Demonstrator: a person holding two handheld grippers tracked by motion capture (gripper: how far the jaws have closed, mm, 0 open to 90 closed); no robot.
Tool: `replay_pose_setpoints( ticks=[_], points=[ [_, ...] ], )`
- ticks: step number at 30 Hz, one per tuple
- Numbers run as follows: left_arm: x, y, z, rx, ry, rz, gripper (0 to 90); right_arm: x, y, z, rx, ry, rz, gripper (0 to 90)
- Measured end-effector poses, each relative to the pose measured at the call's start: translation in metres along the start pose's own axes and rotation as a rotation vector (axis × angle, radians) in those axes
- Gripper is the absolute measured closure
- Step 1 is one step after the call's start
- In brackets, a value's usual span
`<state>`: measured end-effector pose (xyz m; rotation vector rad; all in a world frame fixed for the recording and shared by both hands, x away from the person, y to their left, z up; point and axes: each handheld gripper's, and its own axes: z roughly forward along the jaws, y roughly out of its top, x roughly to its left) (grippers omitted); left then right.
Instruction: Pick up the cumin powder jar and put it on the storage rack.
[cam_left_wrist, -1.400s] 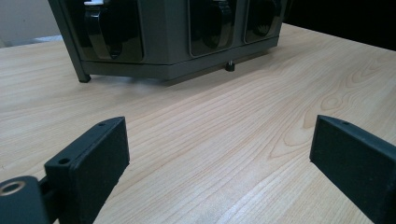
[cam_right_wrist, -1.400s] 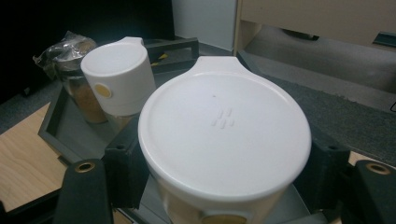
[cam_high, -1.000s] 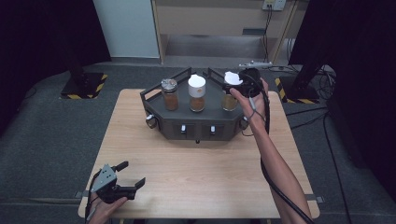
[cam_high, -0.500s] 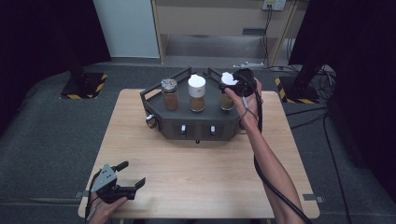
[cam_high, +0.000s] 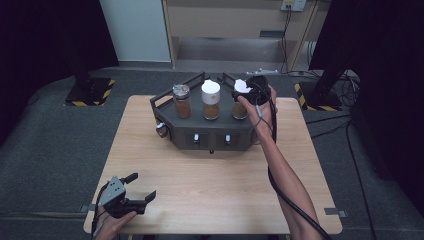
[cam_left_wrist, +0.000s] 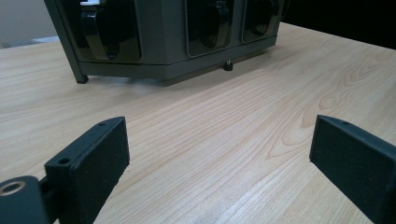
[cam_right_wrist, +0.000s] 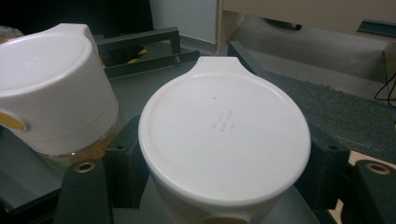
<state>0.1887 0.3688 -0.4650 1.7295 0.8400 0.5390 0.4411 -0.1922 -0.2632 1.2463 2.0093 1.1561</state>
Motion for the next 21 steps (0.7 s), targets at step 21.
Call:
replay_pose_setpoints(
  ticks=[21],
  points=[
    [0.0,0.001,0.0,0.003,-0.002,0.007,3.6,-0.002,-0.008,-0.011,-0.055,0.001,0.032,18.7]
  ],
)
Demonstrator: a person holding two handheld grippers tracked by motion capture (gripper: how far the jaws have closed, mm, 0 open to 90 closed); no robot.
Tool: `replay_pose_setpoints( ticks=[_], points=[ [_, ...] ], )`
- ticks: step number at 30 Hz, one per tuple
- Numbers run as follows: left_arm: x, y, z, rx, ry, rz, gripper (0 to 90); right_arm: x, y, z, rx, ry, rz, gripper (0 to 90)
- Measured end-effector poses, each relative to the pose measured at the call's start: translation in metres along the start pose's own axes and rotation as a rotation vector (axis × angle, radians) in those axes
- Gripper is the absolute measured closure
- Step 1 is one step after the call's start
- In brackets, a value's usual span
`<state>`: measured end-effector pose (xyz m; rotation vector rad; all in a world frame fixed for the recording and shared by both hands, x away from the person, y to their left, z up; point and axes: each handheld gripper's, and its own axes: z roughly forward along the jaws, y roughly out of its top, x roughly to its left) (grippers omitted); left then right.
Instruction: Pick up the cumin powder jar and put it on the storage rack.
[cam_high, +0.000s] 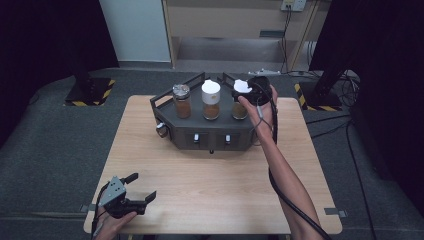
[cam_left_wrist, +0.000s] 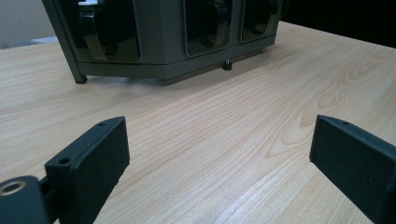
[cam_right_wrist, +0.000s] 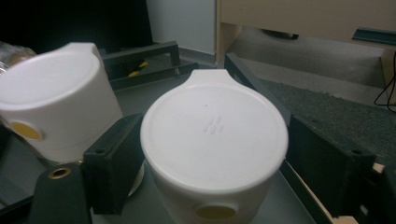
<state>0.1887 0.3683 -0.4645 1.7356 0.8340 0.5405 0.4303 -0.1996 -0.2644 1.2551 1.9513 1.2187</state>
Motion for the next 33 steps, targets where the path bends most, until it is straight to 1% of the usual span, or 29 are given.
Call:
replay_pose_setpoints(
  ticks=[4,6,8,11,13,14,16,19,22,26,27,29,31,33],
  points=[
    [0.0,0.0,0.001,0.002,-0.001,0.002,3.5,-0.002,-0.002,-0.015,-0.043,0.013,-0.001,13.1],
    [0.0,0.0,0.001,0.002,-0.002,0.003,3.5,-0.003,-0.002,-0.023,-0.067,0.032,-0.01,11.5],
    [0.0,0.001,0.001,0.004,-0.002,0.002,3.5,-0.002,0.0,-0.031,-0.077,0.032,-0.033,9.8],
    [0.0,0.001,0.001,0.004,-0.002,0.002,3.5,-0.003,0.0,-0.042,-0.094,0.053,-0.042,7.6],
    [0.0,0.0,0.001,0.004,-0.005,-0.001,3.5,-0.002,-0.001,-0.048,-0.095,0.064,-0.059,5.4],
    [0.0,0.0,0.001,0.004,-0.007,-0.001,3.5,-0.002,-0.001,-0.051,-0.091,0.07,-0.068,5.4],
    [0.0,0.001,0.001,0.003,-0.009,0.0,3.5,0.0,-0.004,-0.056,-0.101,0.07,-0.083,5.3],
    [0.0,0.001,0.002,0.004,-0.009,-0.004,3.4,-0.001,-0.009,-0.064,-0.118,0.088,-0.087,4.9],
    [0.001,0.0,0.002,0.003,-0.008,-0.01,3.4,-0.001,-0.014,-0.073,-0.129,0.101,-0.102,4.8],
    [0.001,0.0,0.001,-0.002,-0.007,-0.018,3.3,-0.004,-0.022,-0.087,-0.147,0.141,-0.105,4.8],
    [0.001,-0.001,0.001,-0.004,-0.006,-0.022,3.3,-0.004,-0.024,-0.091,-0.147,0.148,-0.113,4.8],
    [0.001,-0.001,0.001,-0.001,-0.005,-0.025,3.3,-0.004,-0.027,-0.099,-0.152,0.154,-0.131,4.8],
    [0.001,-0.001,0.0,-0.005,-0.004,-0.024,3.3,-0.007,-0.032,-0.106,-0.168,0.171,-0.13,4.9],
    [0.001,-0.001,0.0,-0.004,-0.002,-0.024,3.3,-0.008,-0.037,-0.112,-0.174,0.178,-0.133,4.9]
  ],
)
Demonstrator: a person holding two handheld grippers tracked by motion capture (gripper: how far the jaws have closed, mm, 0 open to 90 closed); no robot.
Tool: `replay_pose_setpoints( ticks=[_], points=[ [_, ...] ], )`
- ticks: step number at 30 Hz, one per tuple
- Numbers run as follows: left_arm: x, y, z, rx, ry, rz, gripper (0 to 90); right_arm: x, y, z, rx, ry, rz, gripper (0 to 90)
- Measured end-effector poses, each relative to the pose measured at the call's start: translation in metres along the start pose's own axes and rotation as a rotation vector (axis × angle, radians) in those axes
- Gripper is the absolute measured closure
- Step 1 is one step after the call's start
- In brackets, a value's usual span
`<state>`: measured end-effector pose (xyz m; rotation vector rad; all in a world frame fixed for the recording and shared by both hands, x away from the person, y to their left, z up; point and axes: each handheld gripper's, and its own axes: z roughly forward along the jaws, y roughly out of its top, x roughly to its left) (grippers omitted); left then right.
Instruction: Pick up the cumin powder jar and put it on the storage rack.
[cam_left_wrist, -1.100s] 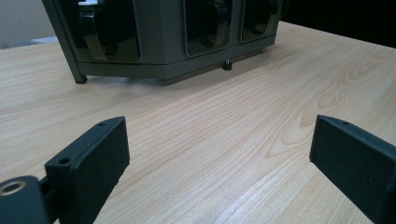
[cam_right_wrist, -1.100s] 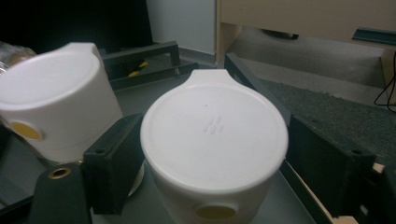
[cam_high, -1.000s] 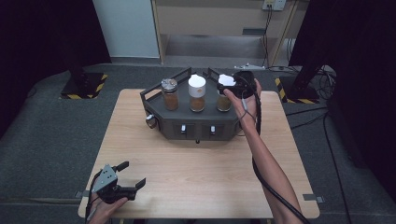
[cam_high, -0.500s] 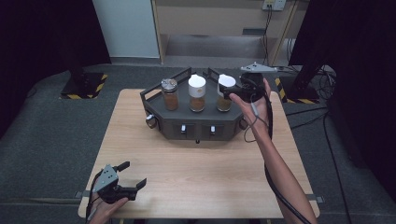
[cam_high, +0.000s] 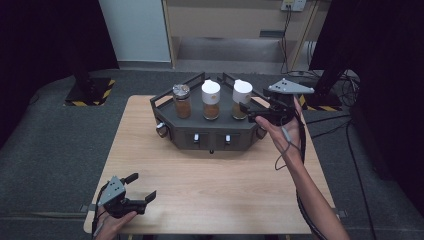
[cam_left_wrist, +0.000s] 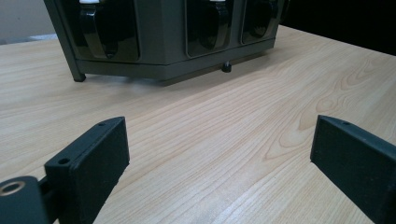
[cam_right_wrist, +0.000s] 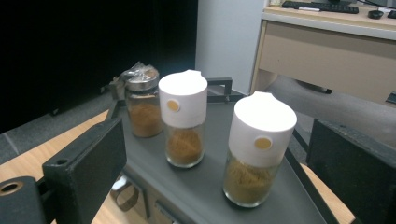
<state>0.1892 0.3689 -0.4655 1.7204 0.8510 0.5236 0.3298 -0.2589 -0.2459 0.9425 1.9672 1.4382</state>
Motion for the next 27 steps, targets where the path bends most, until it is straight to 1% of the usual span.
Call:
replay_pose_setpoints(
  ticks=[3,6,8,9,10,12,13,15,17,20,22,27],
  points=[
    [0.0,0.0,0.001,0.007,-0.002,0.003,3.3,0.0,-0.007,-0.008,-0.005,0.006,-0.004,4.9],
    [0.0,0.0,0.001,0.002,-0.006,0.005,3.3,-0.002,-0.016,-0.017,-0.017,0.029,0.003,4.8],
    [-0.001,0.001,0.001,0.009,-0.004,0.012,3.3,-0.001,-0.023,-0.024,-0.031,0.036,-0.004,4.8],
    [0.0,0.0,0.0,0.004,-0.004,0.009,3.3,0.0,-0.027,-0.027,-0.035,0.036,-0.008,4.8],
    [0.0,0.0,0.0,0.004,-0.004,0.009,3.3,0.0,-0.027,-0.027,-0.035,0.036,-0.008,4.8],
    [0.0,0.0,0.0,0.007,-0.003,0.011,3.3,0.001,-0.035,-0.034,-0.043,0.041,-0.004,4.7],
    [0.0,0.0,0.0,0.007,-0.003,0.011,3.3,0.001,-0.04,-0.038,-0.048,0.045,0.005,4.7],
    [0.0,-0.001,0.0,-0.002,-0.006,0.009,3.3,0.002,-0.045,-0.042,-0.048,0.046,0.002,4.7],
    [0.0,0.0,0.0,0.001,-0.006,0.011,3.3,0.002,-0.055,-0.047,-0.055,0.053,0.008,4.7],
    [-0.001,0.0,-0.001,-0.002,-0.004,0.01,3.3,0.004,-0.063,-0.052,-0.055,0.052,-0.007,4.4],
    [0.0,-0.001,-0.002,-0.007,-0.005,0.003,3.3,0.003,-0.071,-0.057,-0.063,0.057,-0.007,4.1],
    [0.0,-0.001,-0.001,-0.004,-0.003,0.008,3.3,0.005,-0.086,-0.069,-0.068,0.056,-0.021,4.7]
  ],
)
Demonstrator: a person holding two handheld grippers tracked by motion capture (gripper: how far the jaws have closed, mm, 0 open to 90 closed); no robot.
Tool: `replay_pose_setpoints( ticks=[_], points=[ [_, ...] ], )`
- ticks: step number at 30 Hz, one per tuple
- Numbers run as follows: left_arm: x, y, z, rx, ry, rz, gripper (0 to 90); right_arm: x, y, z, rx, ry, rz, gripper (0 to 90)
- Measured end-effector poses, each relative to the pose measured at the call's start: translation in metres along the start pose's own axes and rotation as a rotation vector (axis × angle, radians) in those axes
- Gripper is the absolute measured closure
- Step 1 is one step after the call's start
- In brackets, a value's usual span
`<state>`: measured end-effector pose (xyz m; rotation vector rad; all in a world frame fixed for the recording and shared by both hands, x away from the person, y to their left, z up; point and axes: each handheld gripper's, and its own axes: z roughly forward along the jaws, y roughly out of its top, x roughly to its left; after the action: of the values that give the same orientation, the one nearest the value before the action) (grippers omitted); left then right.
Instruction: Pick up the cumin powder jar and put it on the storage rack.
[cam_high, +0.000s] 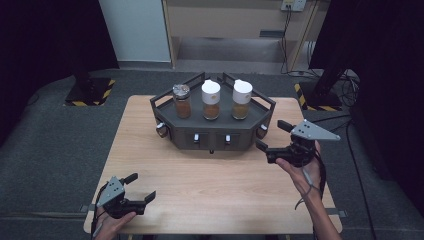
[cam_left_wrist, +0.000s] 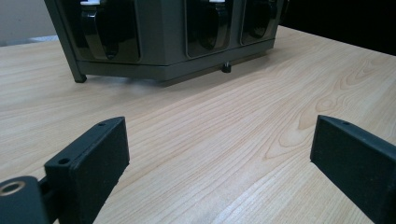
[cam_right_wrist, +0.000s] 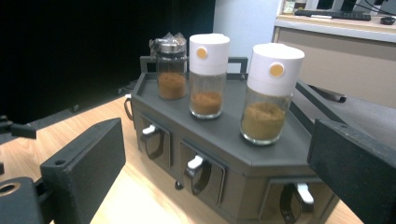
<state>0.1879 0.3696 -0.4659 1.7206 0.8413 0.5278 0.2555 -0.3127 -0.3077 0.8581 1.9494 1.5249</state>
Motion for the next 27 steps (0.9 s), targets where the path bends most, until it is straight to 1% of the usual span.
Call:
replay_pose_setpoints(
  ticks=[3,7,9,12,14,16,22,27],
  points=[
    [0.0,0.0,0.0,0.002,-0.001,0.002,3.3,0.003,-0.013,-0.009,0.007,-0.007,-0.002,4.6],
    [-0.001,0.001,0.0,0.006,0.0,0.003,3.3,0.004,-0.032,-0.02,-0.004,-0.006,0.011,4.4],
    [-0.001,0.001,0.0,0.007,-0.001,0.004,3.3,0.005,-0.04,-0.027,0.002,-0.01,0.022,3.9],
    [-0.001,0.001,0.0,0.006,0.001,0.003,3.3,0.008,-0.051,-0.036,0.011,-0.022,0.029,4.0],
    [-0.001,0.001,-0.001,0.003,0.003,0.0,3.3,0.009,-0.062,-0.045,0.004,-0.034,0.039,4.0],
    [-0.001,0.001,-0.001,0.004,0.003,0.001,3.3,0.01,-0.069,-0.05,0.009,-0.046,0.044,3.9],
    [0.0,0.001,-0.001,0.003,0.004,-0.001,3.3,0.011,-0.09,-0.064,0.013,-0.082,0.066,3.7],
    [0.0,0.001,-0.001,0.004,0.002,-0.001,3.3,0.012,-0.107,-0.069,0.018,-0.101,0.073,3.3]
  ],
)
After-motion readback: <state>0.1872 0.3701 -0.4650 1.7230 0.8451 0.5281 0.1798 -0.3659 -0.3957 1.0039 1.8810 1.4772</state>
